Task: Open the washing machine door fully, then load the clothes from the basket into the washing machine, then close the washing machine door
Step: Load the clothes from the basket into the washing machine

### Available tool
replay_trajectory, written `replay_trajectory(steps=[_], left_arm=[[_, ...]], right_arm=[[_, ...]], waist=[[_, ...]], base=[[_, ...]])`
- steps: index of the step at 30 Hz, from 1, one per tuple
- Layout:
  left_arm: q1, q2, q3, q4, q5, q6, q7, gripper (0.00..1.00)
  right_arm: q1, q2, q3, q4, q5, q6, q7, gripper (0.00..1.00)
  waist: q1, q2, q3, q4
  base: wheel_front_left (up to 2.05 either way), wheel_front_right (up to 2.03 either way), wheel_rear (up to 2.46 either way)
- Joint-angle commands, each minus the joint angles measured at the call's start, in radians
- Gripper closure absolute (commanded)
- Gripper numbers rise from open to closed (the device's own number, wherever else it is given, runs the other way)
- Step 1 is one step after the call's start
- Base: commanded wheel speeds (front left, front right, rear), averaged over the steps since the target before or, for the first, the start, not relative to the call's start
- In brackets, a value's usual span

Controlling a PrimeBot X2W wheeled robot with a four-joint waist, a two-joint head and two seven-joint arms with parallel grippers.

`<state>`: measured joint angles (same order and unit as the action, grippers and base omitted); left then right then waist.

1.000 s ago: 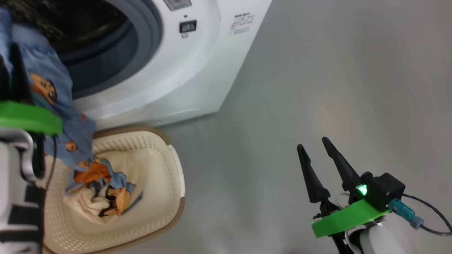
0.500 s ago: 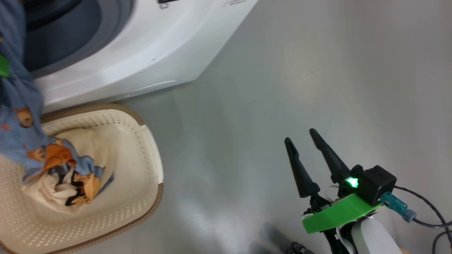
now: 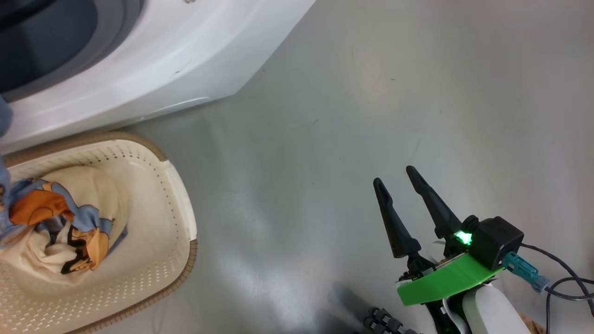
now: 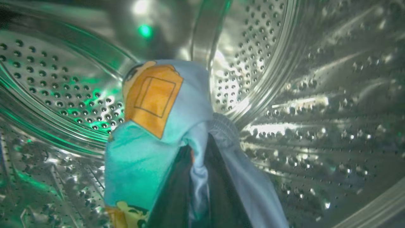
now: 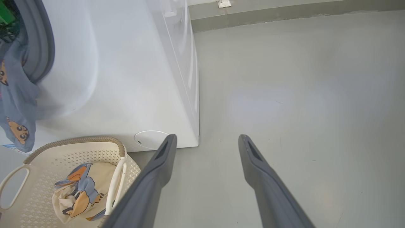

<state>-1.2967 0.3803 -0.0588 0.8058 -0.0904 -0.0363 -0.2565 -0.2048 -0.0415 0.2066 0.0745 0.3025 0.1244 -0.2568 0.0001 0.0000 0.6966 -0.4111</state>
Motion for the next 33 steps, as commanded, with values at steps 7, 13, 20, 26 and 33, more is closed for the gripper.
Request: replay_trajectory(steps=[7, 13, 20, 26, 33], left_arm=[[-0.034, 0.053, -0.042, 0.156, 0.058, 0.040, 0.014, 0.65], [-0.004, 0.040, -0.040, 0.229, 0.046, 0.072, 0.001, 0.00], [0.082, -0.025, -0.021, 0.243, -0.001, 0.091, -0.005, 0.00], [0.174, -0.078, -0.024, 0.200, -0.015, 0.105, -0.005, 0.00], [0.275, -0.130, -0.023, 0.177, -0.034, 0.106, -0.005, 0.00]], right_arm=[[0.039, -0.009, -0.006, -0.015, 0.068, 0.006, -0.005, 0.00], [0.037, -0.009, -0.028, 0.000, 0.058, 0.006, -0.005, 0.00], [0.044, -0.009, -0.043, 0.016, 0.026, 0.006, -0.005, 0.00], [0.059, -0.009, -0.047, 0.033, 0.012, 0.006, -0.005, 0.00], [0.077, -0.009, -0.057, 0.053, -0.001, 0.006, -0.005, 0.00]], waist=[[-0.0001, 0.0000, -0.019, 0.001], [-0.0001, 0.0000, -0.077, 0.025], [-0.0001, 0.0000, -0.166, 0.069], [-0.0001, 0.0000, -0.229, 0.105], [-0.0001, 0.0000, -0.303, 0.140]], base=[[0.00, 0.00, 0.00], [0.00, 0.00, 0.00], [0.00, 0.00, 0.00], [0.00, 0.00, 0.00], [0.00, 0.00, 0.00]])
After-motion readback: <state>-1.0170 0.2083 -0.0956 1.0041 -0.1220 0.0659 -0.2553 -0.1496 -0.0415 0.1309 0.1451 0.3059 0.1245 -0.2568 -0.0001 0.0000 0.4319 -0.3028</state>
